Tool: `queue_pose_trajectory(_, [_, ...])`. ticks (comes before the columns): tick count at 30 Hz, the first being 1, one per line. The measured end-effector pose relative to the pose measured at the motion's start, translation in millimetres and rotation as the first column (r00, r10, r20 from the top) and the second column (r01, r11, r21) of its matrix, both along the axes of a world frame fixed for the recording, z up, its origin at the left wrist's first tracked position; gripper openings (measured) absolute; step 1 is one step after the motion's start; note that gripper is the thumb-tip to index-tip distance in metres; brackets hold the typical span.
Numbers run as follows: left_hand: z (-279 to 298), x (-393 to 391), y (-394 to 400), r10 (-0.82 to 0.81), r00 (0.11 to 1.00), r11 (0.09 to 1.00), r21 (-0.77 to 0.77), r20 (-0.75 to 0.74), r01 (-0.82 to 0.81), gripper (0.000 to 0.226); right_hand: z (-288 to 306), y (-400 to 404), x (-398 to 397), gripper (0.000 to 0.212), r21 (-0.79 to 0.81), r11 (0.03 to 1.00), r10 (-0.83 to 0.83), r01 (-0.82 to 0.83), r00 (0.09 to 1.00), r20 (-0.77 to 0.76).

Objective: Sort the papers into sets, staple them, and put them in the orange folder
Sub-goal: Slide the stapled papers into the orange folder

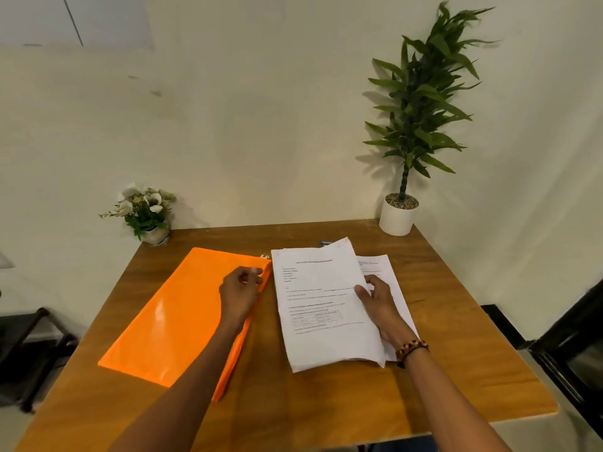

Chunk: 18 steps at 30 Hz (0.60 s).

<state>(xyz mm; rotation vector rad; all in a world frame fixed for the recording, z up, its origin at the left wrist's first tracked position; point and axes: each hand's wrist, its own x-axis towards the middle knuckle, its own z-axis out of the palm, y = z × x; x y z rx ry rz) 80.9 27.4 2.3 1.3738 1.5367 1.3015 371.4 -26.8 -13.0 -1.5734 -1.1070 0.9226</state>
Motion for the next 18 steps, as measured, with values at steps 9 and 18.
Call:
queue_pose_trajectory(9, [-33.3,-32.1,-7.6,-0.134,0.5,0.982,-0.181,-0.856,-0.045,0.06,-4.6,-7.2,-4.0,0.016,-0.101,0.99,0.096,-0.095,0.995,0.004])
queue_pose_trajectory(18, [-2.0,-40.4,-10.7,-0.002,0.589,1.0,-0.018,-0.808,-0.02,0.025,6.8,-6.2,-11.3,0.017,-0.202,0.948,0.255,-0.246,0.967,0.019])
